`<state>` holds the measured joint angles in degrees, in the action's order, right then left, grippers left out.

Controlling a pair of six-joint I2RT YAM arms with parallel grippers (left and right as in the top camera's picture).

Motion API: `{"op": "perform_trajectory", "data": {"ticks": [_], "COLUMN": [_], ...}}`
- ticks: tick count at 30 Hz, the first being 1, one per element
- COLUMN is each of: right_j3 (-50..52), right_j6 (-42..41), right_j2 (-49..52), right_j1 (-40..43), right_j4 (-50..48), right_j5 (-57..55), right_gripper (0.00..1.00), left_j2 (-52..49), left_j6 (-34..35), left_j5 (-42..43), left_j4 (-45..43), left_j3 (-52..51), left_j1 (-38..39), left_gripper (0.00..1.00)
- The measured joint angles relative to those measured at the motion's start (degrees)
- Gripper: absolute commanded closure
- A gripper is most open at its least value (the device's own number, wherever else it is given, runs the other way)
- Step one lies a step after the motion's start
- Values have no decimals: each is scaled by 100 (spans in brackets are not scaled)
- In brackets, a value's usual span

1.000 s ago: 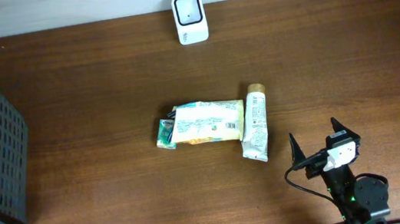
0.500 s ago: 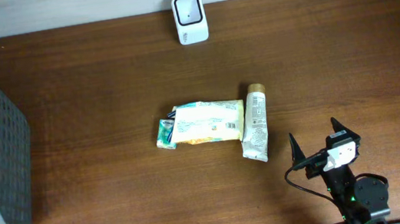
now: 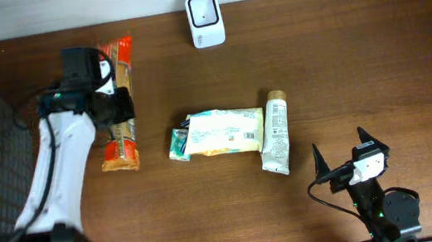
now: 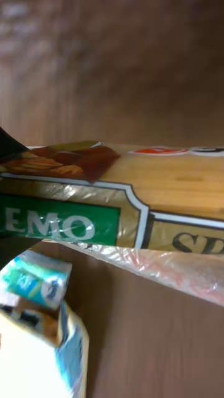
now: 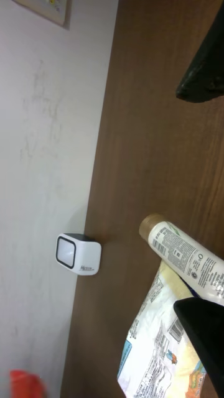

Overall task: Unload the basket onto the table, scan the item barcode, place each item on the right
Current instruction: 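Pick the orange pasta packet from the basket and lay it on the table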

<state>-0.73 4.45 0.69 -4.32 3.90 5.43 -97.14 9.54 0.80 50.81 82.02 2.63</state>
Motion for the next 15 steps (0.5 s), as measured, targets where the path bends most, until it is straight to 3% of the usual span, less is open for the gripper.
{"op": "perform_trajectory", "data": {"ticks": [4, 10, 11, 12, 14, 15], "right_j3": [0, 0, 0, 0, 0, 0], "right_j6": [4, 4, 2, 2, 2, 0], "right_j2": [0, 0, 0, 0, 0, 0], "right_j1": [0, 0, 0, 0, 0, 0], "right_j4": [0, 0, 0, 0, 0, 0], "right_j5": [0, 0, 0, 0, 0, 0], "right_gripper": [2, 1, 1, 1, 1, 1], "left_j2": [-892, -1738, -1784, -1786, -1786, -1814], "left_j6": [389, 507, 507, 507, 514, 516], "left_j5": [243, 437, 433, 433, 431, 476], "left_j4": [26, 472, 586, 675, 778, 859], "left_j3": [0, 160, 175, 179, 179, 179], "left_j1": [55, 949, 1161, 1290, 1453, 1532], "left_gripper": [100, 100, 90, 55, 9, 0]}}
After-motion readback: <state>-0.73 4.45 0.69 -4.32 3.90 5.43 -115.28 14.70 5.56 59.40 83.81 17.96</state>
